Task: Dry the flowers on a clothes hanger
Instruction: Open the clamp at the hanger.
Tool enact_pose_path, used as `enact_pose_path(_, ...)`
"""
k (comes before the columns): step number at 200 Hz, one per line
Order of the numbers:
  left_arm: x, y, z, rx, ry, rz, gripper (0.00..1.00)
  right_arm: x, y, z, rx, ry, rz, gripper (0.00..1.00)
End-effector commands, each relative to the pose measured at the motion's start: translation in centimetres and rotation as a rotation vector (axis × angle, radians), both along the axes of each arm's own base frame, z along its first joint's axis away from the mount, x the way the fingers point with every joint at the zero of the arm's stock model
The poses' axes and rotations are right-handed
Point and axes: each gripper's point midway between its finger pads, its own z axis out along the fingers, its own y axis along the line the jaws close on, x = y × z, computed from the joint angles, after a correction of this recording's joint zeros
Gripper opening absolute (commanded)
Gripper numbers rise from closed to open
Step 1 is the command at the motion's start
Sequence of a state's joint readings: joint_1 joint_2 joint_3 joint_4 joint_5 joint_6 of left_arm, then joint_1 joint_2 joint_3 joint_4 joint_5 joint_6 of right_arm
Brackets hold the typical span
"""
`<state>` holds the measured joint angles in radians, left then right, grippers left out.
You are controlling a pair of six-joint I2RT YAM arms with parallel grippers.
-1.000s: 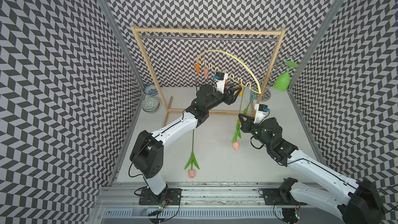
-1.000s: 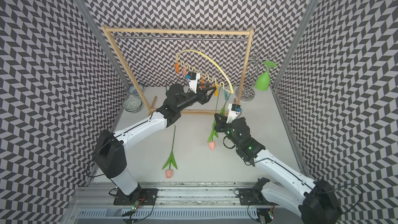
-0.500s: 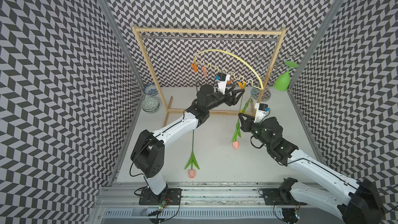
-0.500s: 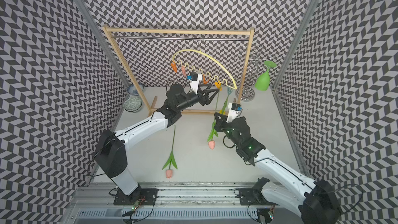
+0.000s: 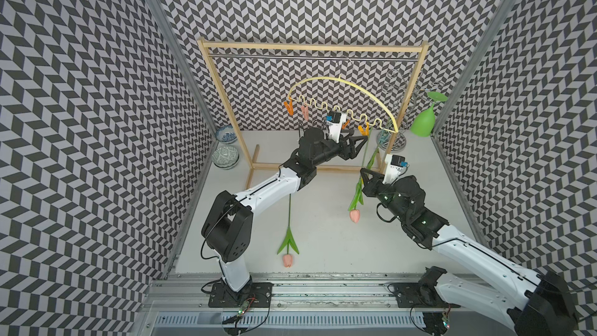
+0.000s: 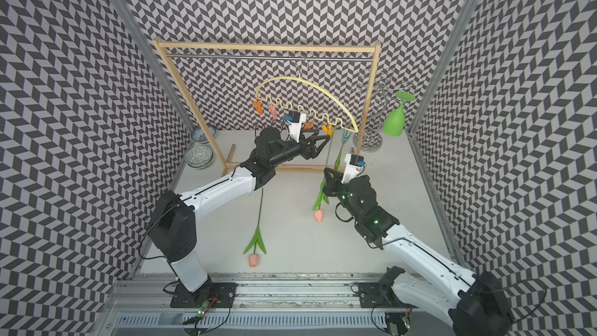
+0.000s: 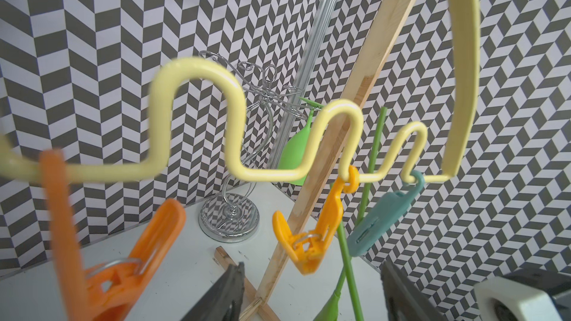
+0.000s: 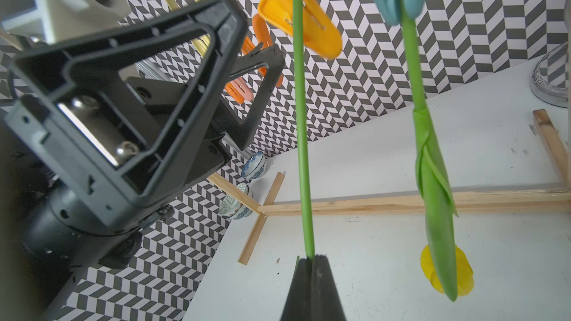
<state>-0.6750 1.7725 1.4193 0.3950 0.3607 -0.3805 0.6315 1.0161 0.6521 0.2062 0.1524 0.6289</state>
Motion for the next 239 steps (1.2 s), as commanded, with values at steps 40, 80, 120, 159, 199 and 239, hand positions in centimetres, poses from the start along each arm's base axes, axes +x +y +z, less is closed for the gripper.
enact_pose_path(40,0.2,-0.8,2.3,-0.056,-0.016,-0.007,0.72,0.2,-0.9,1.1,0.000,-0.035,-0.036,0.00)
enact_pose_path(80,0.6,-1.2,2.2,-0.064,0.001,-0.009,0.67,0.2,-0.8,1.2,-0.001,-0.035,-0.030,0.00)
enact_pose_path(120,1.0,-1.3,2.3,-0.069,0.007,-0.003,0.63,0.1,-0.8,1.4,-0.005,-0.039,-0.026,0.00)
enact_pose_path(159,1.3,-1.5,2.2,-0.081,0.022,0.002,0.54,0.1,-0.8,1.3,-0.008,-0.038,-0.023,0.00)
enact_pose_path(199,1.3,-1.6,2.2,-0.080,0.025,0.002,0.48,0.2,-0.7,1.4,-0.010,-0.041,-0.021,0.00)
enact_pose_path(239,1.4,-1.3,2.4,-0.072,0.024,0.021,0.46,0.2,-0.4,1.3,-0.008,-0.038,-0.012,0.00)
